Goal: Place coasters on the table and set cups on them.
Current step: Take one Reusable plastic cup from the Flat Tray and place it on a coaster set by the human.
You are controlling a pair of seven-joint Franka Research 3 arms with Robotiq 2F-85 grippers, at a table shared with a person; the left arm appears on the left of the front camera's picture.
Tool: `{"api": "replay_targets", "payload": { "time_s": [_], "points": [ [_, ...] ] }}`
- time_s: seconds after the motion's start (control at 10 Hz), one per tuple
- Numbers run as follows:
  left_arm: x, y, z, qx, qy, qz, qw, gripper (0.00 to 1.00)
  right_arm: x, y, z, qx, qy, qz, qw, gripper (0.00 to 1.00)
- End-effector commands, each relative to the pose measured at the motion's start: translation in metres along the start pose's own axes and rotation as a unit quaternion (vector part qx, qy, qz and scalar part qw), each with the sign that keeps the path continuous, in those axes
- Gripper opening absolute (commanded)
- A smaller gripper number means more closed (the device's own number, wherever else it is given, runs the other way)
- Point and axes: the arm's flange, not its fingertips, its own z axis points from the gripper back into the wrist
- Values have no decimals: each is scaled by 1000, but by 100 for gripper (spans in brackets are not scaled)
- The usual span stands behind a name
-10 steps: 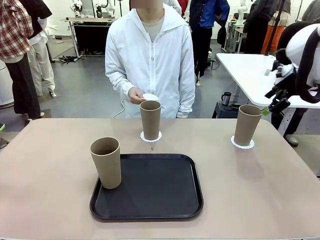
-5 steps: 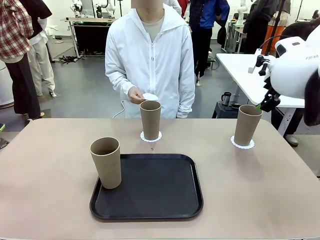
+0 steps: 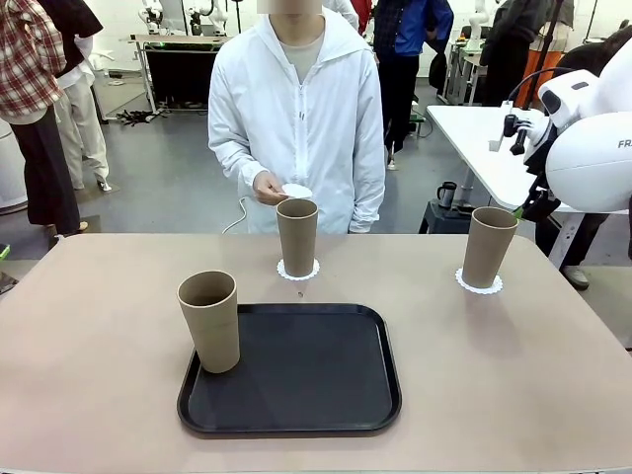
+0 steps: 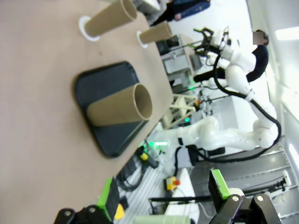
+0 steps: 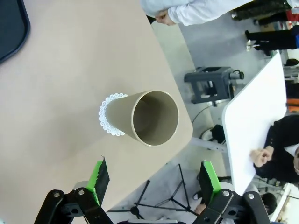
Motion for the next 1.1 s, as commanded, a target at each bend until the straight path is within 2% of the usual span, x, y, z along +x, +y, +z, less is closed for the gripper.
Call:
{"api": "replay_targets", "payload": {
  "time_s": [0.0, 1.0],
  "points": [
    [0, -2, 1, -3, -3, -3, 1000, 100, 2, 1, -1, -6, 1, -12, 1000, 100],
    [0, -2, 1, -3, -3, -3, 1000, 100, 2, 1, -1, -6, 1, -12, 1000, 100]
  ]
}}
